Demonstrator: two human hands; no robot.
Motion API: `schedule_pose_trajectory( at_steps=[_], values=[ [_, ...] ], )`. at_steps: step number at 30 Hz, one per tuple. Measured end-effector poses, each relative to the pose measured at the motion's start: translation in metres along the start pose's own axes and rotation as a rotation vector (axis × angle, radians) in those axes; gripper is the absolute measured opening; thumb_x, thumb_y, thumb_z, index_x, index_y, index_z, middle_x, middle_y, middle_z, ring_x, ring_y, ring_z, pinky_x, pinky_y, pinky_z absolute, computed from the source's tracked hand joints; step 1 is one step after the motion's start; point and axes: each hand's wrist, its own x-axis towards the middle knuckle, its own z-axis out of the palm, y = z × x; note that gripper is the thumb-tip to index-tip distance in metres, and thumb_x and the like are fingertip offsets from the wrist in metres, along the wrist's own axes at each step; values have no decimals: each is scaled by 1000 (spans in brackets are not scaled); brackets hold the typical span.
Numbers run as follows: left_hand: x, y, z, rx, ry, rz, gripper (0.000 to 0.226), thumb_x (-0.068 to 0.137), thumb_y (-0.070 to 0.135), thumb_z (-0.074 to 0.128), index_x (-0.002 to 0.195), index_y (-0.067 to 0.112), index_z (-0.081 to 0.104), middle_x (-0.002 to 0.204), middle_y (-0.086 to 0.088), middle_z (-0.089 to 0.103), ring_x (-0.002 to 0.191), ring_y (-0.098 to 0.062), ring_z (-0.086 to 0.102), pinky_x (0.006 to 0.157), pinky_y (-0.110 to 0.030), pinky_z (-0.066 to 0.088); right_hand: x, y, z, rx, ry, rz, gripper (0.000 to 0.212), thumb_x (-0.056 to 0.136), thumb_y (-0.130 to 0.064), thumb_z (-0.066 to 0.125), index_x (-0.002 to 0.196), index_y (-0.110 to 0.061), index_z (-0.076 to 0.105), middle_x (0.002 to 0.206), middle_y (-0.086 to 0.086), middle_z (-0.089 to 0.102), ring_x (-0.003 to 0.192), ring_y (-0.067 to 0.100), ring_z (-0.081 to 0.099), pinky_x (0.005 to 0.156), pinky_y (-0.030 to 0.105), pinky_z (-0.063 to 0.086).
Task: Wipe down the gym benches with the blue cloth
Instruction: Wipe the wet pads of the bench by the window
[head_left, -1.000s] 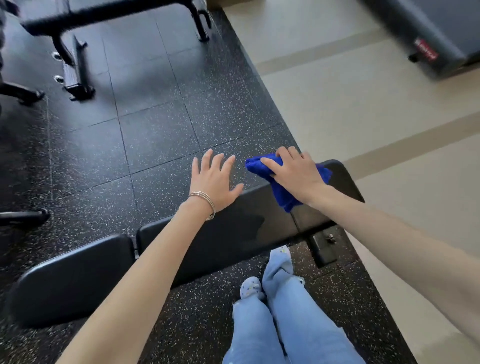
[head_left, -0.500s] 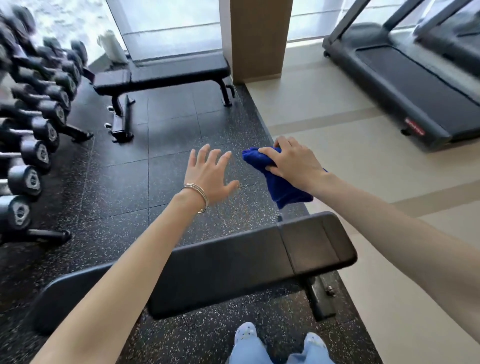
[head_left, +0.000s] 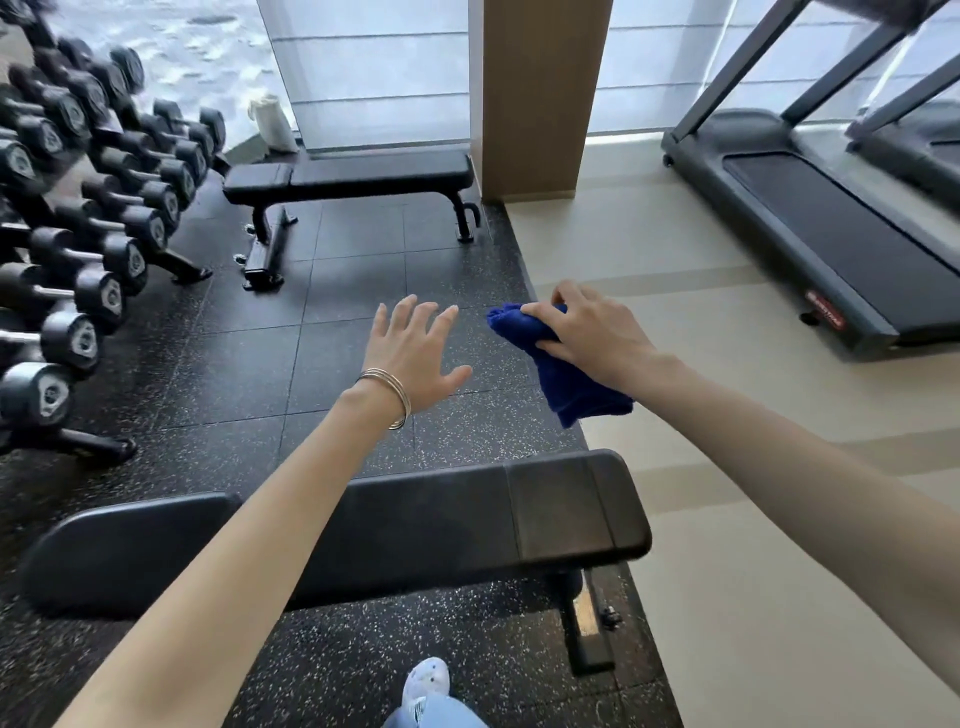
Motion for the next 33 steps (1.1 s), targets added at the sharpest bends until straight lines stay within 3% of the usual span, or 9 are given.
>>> schedule_pose_trajectory(
  at_steps=[6, 12, 19, 33],
  values=[
    [-15, 79, -6, -16, 18, -13, 78, 88, 57, 45, 150, 23, 14, 153, -3, 23, 145, -27, 10, 119, -49, 7, -51, 56, -4, -66, 25, -51, 40, 93, -32, 52, 131, -18, 49, 114, 16, 48, 103, 34, 47, 77, 45, 44],
    [-12, 121, -8, 17, -15, -6, 77, 88, 58, 44, 150, 23, 13, 153, -3, 23, 144, -27, 10, 118, -50, 8, -76, 102, 2, -131, 71, -80, 38, 72, -24, 78, 106, -14, 66, 88, 19, 58, 76, 35, 59, 56, 37, 47],
    [15, 134, -9, 20, -20, 22, 76, 88, 57, 44, 150, 22, 15, 153, -4, 24, 145, -28, 10, 118, -51, 8, -67, 136, -1, -104, 23, -42, 39, 94, -31, 54, 131, -19, 51, 113, 19, 51, 103, 37, 50, 77, 46, 43],
    [91, 138, -4, 73, -45, 75, 76, 88, 58, 44, 149, 22, 17, 154, -5, 24, 145, -29, 10, 118, -50, 9, -33, 188, 4, -21, -36, 53, 41, 95, -36, 48, 134, -26, 45, 120, 11, 45, 111, 30, 44, 87, 41, 39]
  ],
)
